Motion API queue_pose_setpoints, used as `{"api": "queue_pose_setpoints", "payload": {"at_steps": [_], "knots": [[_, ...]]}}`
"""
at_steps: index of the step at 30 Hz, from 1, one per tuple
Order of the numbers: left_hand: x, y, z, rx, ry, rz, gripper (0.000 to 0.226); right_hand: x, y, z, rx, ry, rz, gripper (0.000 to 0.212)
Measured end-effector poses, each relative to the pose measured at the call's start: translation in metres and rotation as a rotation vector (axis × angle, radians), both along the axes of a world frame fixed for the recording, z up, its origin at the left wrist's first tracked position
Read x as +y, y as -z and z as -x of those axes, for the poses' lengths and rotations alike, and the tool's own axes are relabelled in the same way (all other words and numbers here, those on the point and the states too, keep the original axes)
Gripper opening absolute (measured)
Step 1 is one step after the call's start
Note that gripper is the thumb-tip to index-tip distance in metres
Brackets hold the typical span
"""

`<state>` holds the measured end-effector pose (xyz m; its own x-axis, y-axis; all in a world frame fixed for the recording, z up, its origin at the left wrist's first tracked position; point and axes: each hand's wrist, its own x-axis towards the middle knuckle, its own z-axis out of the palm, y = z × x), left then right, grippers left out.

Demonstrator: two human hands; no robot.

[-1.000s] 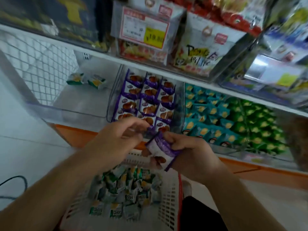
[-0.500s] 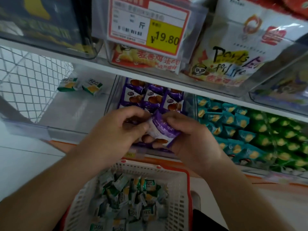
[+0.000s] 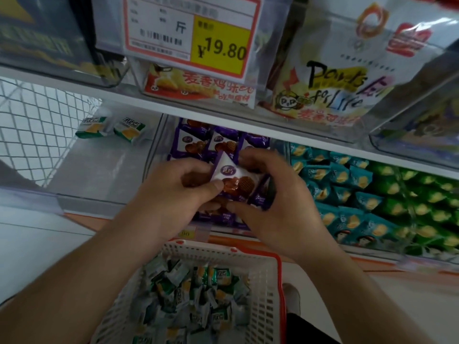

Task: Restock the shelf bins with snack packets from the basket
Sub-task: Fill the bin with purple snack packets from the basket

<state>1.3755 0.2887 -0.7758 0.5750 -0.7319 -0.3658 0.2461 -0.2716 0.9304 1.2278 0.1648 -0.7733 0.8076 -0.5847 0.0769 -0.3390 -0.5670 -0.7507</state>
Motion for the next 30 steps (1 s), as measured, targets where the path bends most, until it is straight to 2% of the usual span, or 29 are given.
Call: {"api": "queue_pose_setpoints", "payload": {"at_steps": [5,9,15,17,19,24,28,30], "knots": [[-0.001,0.008,0.008,-0.133,0.048,-0.048,0.014,-0.009,0.002,0.008,0.071,0.038,0.310,0.060],[0.004,0.014,-0.001,-0.485,0.120,-0.130,0.019,-0.018,0.004,0.011,0.239,0.064,0.397,0.067],[0.010,0.025,0.003,-0.881,0.518,-0.146,0.025,-0.002,0.007,0.002,0.614,-0.098,0.647,0.050],[0.012,0.034,0.004,-0.977,0.635,-0.189,0.028,0.003,0.003,-0.001,0.709,-0.110,0.642,0.045],[0.013,0.039,0.004,-1.023,0.658,-0.222,0.032,0.004,0.000,-0.001,0.753,-0.104,0.602,0.045],[0.009,0.040,0.003,-1.018,0.665,-0.250,0.033,0.011,-0.008,-0.005,0.640,-0.099,0.576,0.040],[0.009,0.042,0.003,-1.049,0.682,-0.249,0.030,0.028,-0.007,-0.012,0.753,-0.152,0.369,0.025],[0.008,0.042,0.005,-1.056,0.675,-0.240,0.029,0.028,-0.003,-0.013,0.753,-0.159,0.333,0.024]]}}
